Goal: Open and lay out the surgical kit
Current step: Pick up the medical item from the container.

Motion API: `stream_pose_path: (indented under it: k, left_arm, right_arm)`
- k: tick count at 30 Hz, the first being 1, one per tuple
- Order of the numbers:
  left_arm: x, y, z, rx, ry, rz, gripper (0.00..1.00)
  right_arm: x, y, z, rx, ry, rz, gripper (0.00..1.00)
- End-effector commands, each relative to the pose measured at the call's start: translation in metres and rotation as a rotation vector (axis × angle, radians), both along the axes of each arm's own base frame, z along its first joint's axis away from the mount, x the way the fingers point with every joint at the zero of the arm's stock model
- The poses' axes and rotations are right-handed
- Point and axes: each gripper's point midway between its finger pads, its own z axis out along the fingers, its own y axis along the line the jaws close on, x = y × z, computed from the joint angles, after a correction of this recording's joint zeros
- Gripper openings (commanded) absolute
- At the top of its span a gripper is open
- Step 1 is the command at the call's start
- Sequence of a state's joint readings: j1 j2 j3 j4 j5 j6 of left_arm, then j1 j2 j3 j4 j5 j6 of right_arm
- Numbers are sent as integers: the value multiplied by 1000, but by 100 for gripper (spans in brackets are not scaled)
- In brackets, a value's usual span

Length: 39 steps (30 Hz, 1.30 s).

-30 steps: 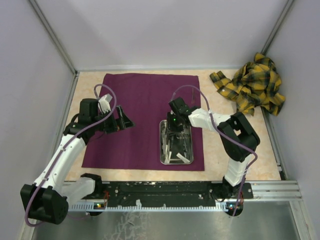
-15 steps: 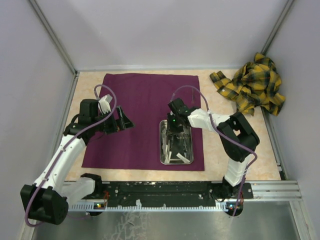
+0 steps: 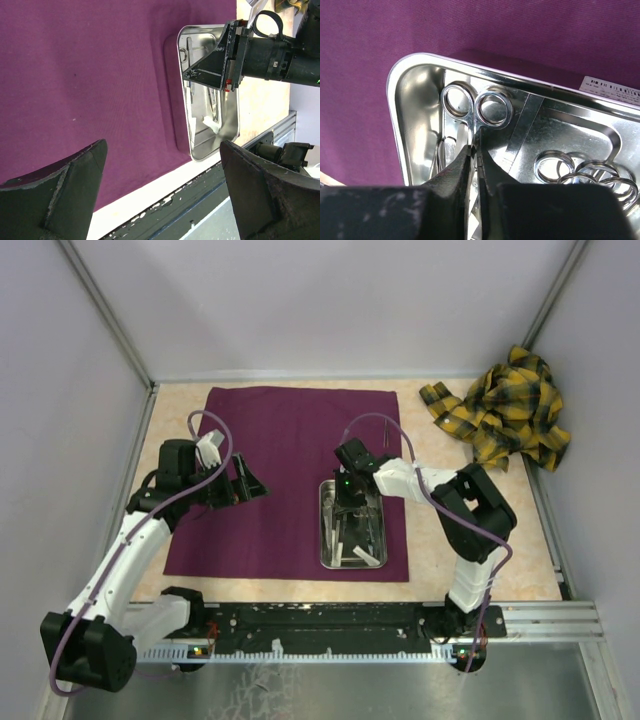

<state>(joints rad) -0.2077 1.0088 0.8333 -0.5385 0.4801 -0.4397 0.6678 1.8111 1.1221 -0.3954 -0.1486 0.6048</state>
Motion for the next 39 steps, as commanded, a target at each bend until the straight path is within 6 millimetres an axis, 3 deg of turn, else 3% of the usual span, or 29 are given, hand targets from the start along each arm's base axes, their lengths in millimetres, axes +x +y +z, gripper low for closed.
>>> stream_pose_path:
  k: [1,2,28,39]
  left_arm:
    - [-2,-2,4,-6,-34,-20,100]
    - [-2,-2,5,-6,-36,-20,100]
    - [-5,0,14,-5,-57,-11,100]
    - [-7,1,15,-6,-59,-8,100]
  right_arm:
    - [4,10,8,10,-23,8,4]
    - [4,10,8,12,-24,9,0]
    - [19,10,57,19,-132,-4,0]
    - [49,-10,94,-22,-217,-32,0]
